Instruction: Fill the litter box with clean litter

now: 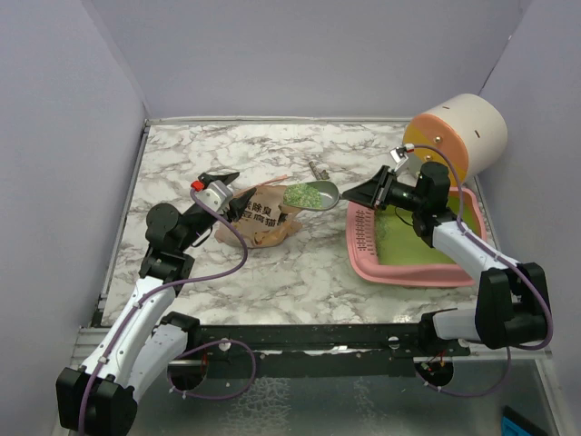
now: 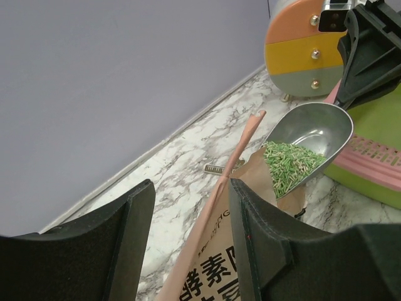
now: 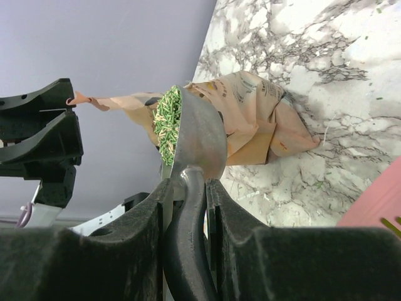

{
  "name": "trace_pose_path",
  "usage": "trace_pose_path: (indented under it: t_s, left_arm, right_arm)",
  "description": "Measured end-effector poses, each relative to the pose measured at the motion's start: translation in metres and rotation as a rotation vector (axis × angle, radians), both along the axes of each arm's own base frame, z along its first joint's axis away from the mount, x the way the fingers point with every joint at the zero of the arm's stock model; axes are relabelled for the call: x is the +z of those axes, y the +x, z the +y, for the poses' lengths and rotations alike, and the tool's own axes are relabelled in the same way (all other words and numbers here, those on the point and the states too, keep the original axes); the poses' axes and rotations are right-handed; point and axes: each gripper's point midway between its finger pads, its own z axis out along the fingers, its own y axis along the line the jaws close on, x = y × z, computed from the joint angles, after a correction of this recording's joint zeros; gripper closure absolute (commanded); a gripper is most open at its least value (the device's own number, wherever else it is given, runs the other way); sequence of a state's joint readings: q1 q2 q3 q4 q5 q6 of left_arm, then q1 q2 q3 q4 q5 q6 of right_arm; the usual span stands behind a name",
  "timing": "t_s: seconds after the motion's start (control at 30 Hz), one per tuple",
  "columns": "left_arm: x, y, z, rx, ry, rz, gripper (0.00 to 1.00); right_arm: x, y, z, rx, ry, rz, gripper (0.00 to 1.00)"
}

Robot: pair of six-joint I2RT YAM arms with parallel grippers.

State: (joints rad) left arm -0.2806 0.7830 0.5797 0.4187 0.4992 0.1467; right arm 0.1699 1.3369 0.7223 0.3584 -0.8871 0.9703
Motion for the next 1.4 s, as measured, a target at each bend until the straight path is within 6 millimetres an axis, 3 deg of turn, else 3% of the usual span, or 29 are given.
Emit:
trace_pose_path:
  t_s: [0.33,0.9,1.2,1.4]
  left_arm:
    - [0.0,0.002,0.002,0.015,-0.002,0.001,0.46]
    - [-0.001,0.004,0.003,0.026,-0.002,0.006,0.46]
    - [-0.002,0.007,0.006,0.046,-0.005,0.009,0.46]
    - [-0.005,0.009,0.005,0.046,-0.003,0.02,0.46]
  right_arm:
    - [-0.01,-0.002,-0.028,-0.067,0.006,0.025,0.99]
    - [0.017,-0.028,-0.093,-0.21,0.052,-0.047,0.99]
    - [0.02,-0.047,-0.117,-0.36,-0.056,-0.09,0.99]
    - [0.017,-0.045,-0.133,-0.463,-0.117,-0.062,0.99]
